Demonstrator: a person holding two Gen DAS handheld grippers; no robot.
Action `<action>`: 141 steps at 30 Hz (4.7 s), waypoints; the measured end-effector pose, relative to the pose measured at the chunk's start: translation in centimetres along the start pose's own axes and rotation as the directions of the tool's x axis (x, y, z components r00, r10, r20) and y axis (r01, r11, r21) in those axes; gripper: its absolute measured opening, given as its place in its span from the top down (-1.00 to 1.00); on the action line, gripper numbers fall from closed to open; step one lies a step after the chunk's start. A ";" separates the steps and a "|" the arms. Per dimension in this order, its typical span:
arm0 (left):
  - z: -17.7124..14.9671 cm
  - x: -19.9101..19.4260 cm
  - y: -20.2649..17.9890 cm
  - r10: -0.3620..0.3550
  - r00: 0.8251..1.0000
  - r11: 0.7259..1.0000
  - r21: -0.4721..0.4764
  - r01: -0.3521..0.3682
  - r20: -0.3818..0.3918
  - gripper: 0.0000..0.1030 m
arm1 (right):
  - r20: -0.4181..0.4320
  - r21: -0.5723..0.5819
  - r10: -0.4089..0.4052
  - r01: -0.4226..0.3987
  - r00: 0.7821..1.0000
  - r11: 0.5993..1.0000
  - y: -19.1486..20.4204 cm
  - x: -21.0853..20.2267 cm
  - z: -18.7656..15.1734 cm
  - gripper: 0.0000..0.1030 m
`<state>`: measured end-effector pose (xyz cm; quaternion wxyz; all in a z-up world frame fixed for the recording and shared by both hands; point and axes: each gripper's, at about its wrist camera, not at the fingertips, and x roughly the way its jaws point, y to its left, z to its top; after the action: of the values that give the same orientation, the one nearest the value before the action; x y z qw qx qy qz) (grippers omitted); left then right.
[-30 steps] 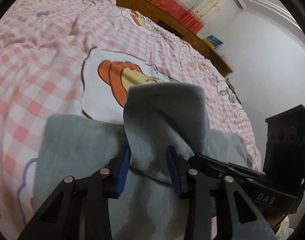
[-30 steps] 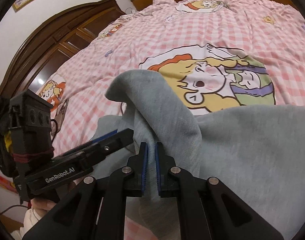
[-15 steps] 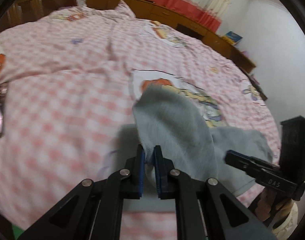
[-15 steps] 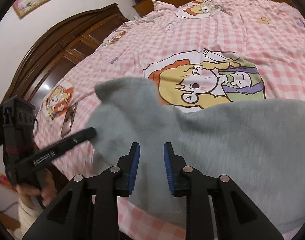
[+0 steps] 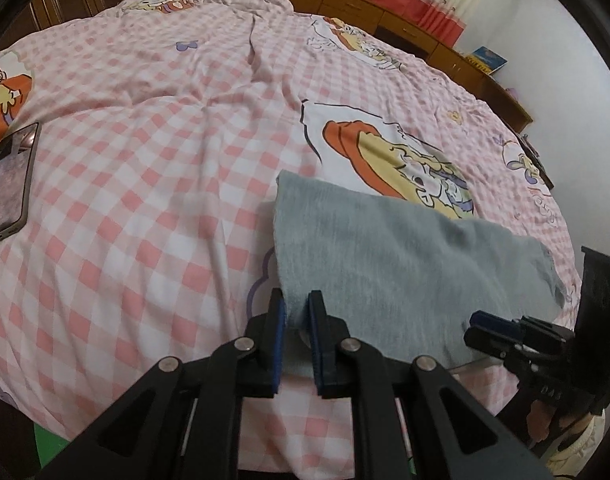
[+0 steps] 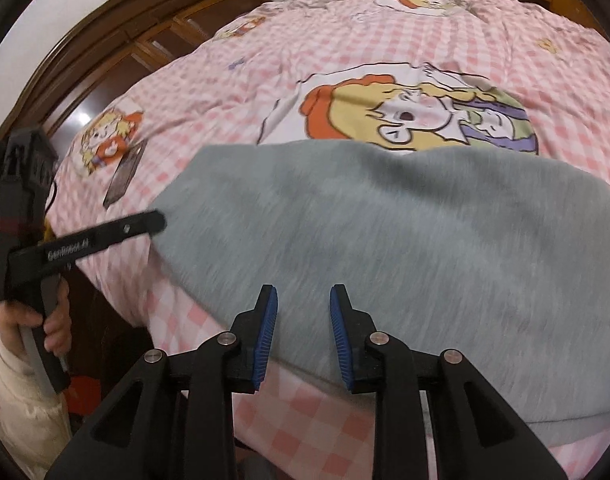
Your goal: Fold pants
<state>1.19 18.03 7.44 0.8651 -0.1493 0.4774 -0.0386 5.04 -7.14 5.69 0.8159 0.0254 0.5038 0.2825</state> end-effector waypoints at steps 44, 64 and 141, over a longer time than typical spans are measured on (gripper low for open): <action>-0.6 5.1 -7.2 0.102 0.995 0.994 0.043 -0.101 -0.014 -0.03 | 0.003 0.383 -0.494 0.455 0.869 0.804 -23.6 -14.3 -4.7 0.45; -2.7 5.5 -8.9 0.169 0.985 0.983 0.083 -0.165 -0.043 -0.27 | 0.102 0.541 -0.528 0.399 0.843 0.740 -29.8 -18.9 -6.7 0.91; 3.2 9.1 -12.6 0.016 0.988 0.994 0.105 0.000 -0.153 -0.29 | -0.323 -0.464 -0.216 0.044 0.921 0.885 -22.1 -1.2 8.1 0.69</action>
<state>9.73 4.85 5.32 0.8325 -0.0983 0.5406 -0.0717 21.00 -24.28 3.42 0.7087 -0.2505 0.5685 0.3343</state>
